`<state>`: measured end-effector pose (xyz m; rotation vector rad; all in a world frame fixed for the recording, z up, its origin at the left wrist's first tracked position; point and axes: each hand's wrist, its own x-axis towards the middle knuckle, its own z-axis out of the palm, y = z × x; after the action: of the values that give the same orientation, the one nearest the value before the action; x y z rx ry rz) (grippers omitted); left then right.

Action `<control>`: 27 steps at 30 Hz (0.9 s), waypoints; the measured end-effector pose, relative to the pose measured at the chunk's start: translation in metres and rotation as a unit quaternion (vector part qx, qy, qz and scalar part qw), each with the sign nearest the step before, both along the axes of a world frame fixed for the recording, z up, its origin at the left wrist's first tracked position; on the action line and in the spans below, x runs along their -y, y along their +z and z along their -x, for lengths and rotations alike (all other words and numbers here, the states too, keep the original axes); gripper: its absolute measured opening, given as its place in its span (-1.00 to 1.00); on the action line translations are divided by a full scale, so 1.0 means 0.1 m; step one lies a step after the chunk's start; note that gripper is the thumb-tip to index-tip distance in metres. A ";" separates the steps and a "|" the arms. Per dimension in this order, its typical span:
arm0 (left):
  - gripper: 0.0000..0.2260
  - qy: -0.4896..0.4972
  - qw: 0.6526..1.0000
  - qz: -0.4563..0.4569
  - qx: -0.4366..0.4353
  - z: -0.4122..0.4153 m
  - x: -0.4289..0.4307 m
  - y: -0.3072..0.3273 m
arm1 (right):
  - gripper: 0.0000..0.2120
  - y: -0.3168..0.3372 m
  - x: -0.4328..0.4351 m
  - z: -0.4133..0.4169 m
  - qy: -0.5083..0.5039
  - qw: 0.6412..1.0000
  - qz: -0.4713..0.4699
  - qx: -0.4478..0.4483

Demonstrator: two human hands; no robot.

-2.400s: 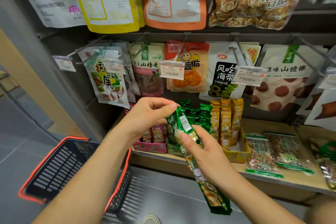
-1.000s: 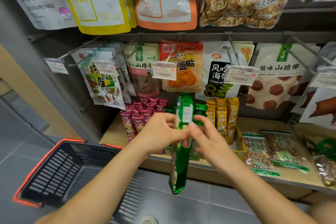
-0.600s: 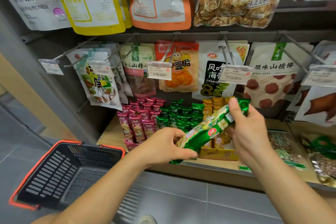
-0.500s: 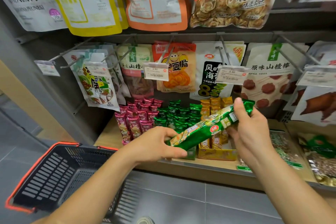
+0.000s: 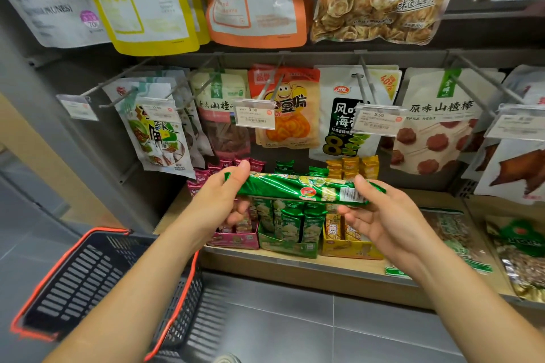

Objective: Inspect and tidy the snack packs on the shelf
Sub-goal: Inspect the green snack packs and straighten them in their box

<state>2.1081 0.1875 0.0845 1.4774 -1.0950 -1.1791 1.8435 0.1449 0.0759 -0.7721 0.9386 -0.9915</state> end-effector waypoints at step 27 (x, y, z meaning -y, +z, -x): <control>-0.68 0.091 0.995 0.027 -0.033 -0.10 0.01 0.00 | -0.83 -0.04 -0.09 -0.04 0.071 0.997 0.012 -0.029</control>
<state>2.1179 0.1862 0.0846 1.4535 -0.9199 -1.0560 1.8474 0.1537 0.0714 -0.8791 0.9111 -0.8618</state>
